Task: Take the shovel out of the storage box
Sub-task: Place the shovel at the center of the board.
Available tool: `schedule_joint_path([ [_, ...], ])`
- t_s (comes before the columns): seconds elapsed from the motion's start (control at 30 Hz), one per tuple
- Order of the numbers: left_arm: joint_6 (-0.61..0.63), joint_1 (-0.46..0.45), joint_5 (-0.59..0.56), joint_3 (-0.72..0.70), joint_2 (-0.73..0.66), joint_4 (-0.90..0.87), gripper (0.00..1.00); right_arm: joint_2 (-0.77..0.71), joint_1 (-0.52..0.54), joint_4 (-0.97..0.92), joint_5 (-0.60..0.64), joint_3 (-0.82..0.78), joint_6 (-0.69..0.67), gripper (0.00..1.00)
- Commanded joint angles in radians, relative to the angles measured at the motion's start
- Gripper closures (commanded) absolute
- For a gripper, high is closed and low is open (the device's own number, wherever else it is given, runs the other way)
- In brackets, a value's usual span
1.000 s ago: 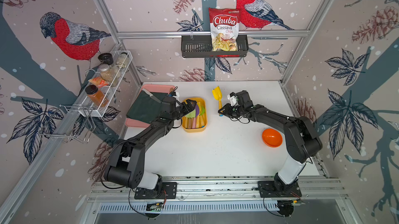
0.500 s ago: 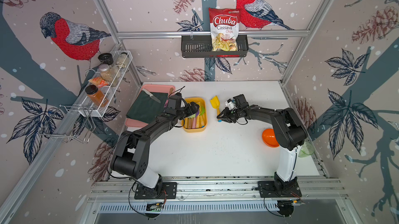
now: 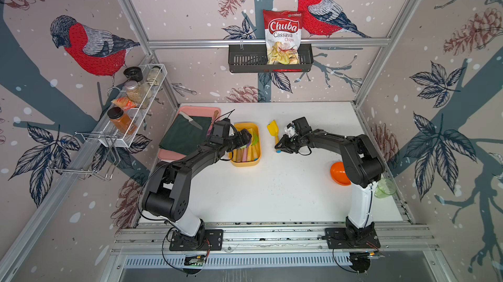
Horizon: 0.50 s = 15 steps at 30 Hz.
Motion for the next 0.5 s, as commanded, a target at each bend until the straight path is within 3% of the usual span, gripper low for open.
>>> schedule_joint_path([
  [0.0,0.013,-0.001,0.016,0.004,0.006,0.006,0.12,0.006,-0.002,-0.062,0.064,0.018,-0.049,0.8],
  [0.1,0.015,-0.001,0.015,0.006,0.011,0.003,0.12,0.029,-0.005,-0.048,0.014,0.016,-0.045,0.78],
  [0.2,0.018,-0.001,0.015,0.009,0.013,-0.001,0.12,0.044,-0.007,-0.033,-0.032,0.014,-0.037,0.7],
  [0.47,0.017,-0.001,0.025,0.012,0.02,0.0,0.12,0.028,-0.015,-0.067,0.023,0.011,-0.049,0.58],
])
